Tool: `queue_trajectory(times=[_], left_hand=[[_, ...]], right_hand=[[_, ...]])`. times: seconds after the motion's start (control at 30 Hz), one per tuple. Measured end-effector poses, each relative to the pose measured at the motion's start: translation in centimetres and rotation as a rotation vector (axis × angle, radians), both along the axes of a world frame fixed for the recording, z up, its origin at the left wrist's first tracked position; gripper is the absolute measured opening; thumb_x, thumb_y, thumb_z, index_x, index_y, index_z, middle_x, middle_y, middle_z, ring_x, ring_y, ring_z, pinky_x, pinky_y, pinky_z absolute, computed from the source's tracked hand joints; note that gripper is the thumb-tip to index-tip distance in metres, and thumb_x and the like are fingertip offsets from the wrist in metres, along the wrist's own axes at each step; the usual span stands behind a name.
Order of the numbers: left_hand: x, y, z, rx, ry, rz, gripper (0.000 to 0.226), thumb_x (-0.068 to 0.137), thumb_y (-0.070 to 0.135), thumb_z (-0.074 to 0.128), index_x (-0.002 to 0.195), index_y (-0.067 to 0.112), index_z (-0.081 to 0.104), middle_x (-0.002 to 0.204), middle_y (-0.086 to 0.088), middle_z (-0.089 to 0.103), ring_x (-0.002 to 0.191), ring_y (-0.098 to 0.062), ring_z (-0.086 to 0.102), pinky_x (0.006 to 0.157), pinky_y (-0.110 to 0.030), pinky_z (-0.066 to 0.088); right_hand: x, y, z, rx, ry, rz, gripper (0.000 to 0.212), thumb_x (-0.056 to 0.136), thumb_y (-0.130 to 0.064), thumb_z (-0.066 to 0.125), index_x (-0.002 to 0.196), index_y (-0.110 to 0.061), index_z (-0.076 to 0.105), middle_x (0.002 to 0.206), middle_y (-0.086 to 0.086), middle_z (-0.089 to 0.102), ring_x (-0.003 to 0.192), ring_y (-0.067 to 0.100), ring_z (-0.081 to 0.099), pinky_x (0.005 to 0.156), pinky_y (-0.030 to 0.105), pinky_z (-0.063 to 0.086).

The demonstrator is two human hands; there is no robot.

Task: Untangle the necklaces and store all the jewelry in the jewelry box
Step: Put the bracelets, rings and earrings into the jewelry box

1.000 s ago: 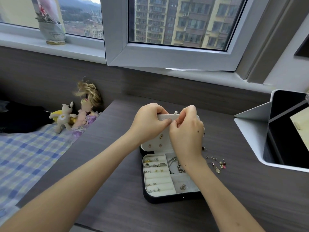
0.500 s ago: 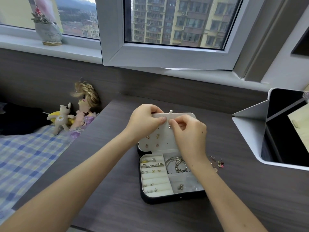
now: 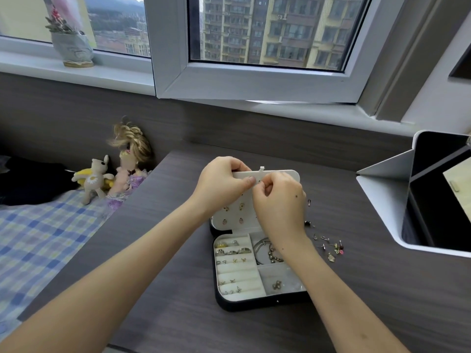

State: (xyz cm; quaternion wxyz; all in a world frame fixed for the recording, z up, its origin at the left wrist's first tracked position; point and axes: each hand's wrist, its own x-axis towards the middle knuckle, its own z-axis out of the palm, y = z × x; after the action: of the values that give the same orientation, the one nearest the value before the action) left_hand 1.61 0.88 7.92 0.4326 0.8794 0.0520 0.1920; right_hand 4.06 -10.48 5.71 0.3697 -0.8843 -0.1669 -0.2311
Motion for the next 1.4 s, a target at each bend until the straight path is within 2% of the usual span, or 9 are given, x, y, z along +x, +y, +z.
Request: queue_trajectory(times=[0.2,0.4,0.57,0.7,0.87,1.03,1.1,1.27,1.4], left_hand=[[0.2,0.1,0.0,0.018,0.013,0.004,0.007,0.084,0.019,0.066,0.077,0.022,0.065,0.077,0.012,0.061,0.076,-0.012,0.058,0.068,-0.029,0.047],[0.3,1.0,-1.2,0.034,-0.050,0.032,0.005,0.084,0.024,0.066,0.089,0.022,0.065,0.092,0.009,0.061,0.086,-0.010,0.054,0.072,-0.028,0.043],[0.1,1.2,-2.4,-0.107,-0.092,0.055,0.018,0.086,0.016,0.064,0.104,0.022,0.063,0.101,0.012,0.059,0.091,-0.011,0.056,0.076,-0.028,0.047],[-0.3,0.8,-2.3,-0.124,-0.096,0.065,0.018,0.087,0.014,0.063,0.102,0.023,0.060,0.102,0.008,0.061,0.089,-0.010,0.056,0.074,-0.032,0.048],[-0.9,1.0,-2.1,-0.095,-0.068,0.043,0.016,0.086,0.013,0.063,0.096,0.025,0.060,0.101,0.012,0.059,0.082,-0.003,0.051,0.068,-0.026,0.042],[-1.2,1.2,-1.8,-0.081,-0.012,0.021,0.019,0.086,0.011,0.062,0.083,0.030,0.060,0.108,0.002,0.057,0.089,-0.014,0.052,0.065,-0.024,0.042],[-1.2,1.3,-1.7,-0.108,-0.008,0.008,0.020,0.087,0.009,0.061,0.083,0.028,0.061,0.104,0.004,0.057,0.085,-0.013,0.053,0.062,-0.022,0.041],[-1.3,1.5,-1.8,-0.159,0.003,-0.004,0.022,0.088,0.003,0.056,0.087,0.023,0.063,0.090,0.013,0.054,0.076,-0.006,0.049,0.060,-0.022,0.039],[-1.6,1.8,-1.8,-0.200,-0.004,-0.029,0.023,0.087,0.002,0.058,0.089,0.023,0.064,0.096,0.009,0.059,0.073,-0.006,0.051,0.063,-0.021,0.044]], right_hand=[[0.4,-0.8,2.1,-0.183,0.089,0.023,0.018,0.086,-0.019,0.058,0.079,-0.004,0.067,0.083,0.007,0.064,0.087,0.027,0.057,0.064,0.026,0.036],[1.1,-7.7,2.9,-0.105,0.160,0.023,0.020,0.083,-0.019,0.066,0.069,-0.006,0.071,0.063,-0.003,0.064,0.063,0.016,0.055,0.061,0.025,0.035],[3.9,-12.3,-0.3,-0.348,0.332,0.039,0.013,0.087,-0.017,0.062,0.089,-0.017,0.075,0.097,-0.003,0.072,0.093,0.016,0.063,0.082,0.025,0.046],[4.8,-11.7,-2.5,-0.516,0.275,0.123,0.025,0.089,-0.020,0.062,0.113,-0.016,0.069,0.108,0.003,0.069,0.106,0.019,0.060,0.088,0.022,0.038],[6.1,-10.9,-3.9,-0.662,0.219,0.140,0.019,0.090,-0.021,0.059,0.105,-0.016,0.071,0.106,0.008,0.063,0.109,0.027,0.053,0.087,0.033,0.045],[6.2,-10.9,-4.2,-0.671,0.147,0.097,0.017,0.091,-0.024,0.057,0.100,-0.019,0.071,0.103,0.002,0.065,0.102,0.024,0.053,0.084,0.030,0.041],[6.1,-11.1,-3.7,-0.540,0.122,0.062,0.015,0.090,-0.021,0.059,0.096,-0.018,0.073,0.097,-0.001,0.067,0.094,0.021,0.054,0.079,0.026,0.039],[3.2,-10.6,-0.1,0.455,0.607,0.368,0.012,0.087,-0.004,0.063,0.085,-0.012,0.071,0.075,-0.002,0.073,0.069,0.007,0.062,0.065,0.015,0.047],[1.2,-9.0,1.3,0.656,0.806,0.546,0.007,0.080,-0.006,0.063,0.084,-0.004,0.069,0.071,0.004,0.070,0.060,0.009,0.056,0.058,0.018,0.049]])
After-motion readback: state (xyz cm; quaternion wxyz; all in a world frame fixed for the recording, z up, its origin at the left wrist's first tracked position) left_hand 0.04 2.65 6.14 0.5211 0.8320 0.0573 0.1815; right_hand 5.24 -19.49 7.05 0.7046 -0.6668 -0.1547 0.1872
